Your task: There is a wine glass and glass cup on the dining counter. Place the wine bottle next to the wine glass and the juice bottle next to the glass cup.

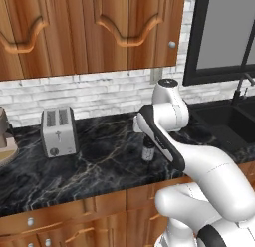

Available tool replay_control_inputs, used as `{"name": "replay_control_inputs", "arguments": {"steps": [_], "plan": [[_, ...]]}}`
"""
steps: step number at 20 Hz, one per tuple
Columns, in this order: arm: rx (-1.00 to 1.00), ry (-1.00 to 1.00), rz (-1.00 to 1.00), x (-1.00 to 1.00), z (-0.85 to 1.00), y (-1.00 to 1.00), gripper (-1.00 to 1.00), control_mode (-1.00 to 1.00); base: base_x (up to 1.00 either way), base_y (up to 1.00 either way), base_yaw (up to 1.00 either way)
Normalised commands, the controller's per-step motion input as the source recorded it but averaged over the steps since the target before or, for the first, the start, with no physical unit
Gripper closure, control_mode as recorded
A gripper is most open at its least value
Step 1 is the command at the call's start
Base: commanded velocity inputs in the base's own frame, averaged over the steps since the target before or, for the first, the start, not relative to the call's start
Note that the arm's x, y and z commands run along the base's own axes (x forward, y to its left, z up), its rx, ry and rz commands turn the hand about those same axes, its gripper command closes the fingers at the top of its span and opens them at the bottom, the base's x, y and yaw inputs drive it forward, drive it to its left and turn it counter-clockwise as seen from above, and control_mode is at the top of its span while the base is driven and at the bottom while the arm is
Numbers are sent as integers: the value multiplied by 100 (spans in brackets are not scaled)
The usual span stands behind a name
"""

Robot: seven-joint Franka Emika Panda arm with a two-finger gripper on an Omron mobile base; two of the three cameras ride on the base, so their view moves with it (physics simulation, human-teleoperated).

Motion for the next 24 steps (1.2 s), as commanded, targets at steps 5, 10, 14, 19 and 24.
{"name": "replay_control_inputs", "arguments": {"steps": [5,10,14,19,24], "plan": [[0,0,0,0,0,0,-100,100,0,0,0],[0,0,0,0,0,0,-100,100,0,-2,0],[0,0,0,0,0,0,-100,100,0,0,0],[0,-5,-3,0,0,1,-100,-100,0,-1,0],[0,-26,-20,0,0,20,-100,-100,0,0,0]]}}
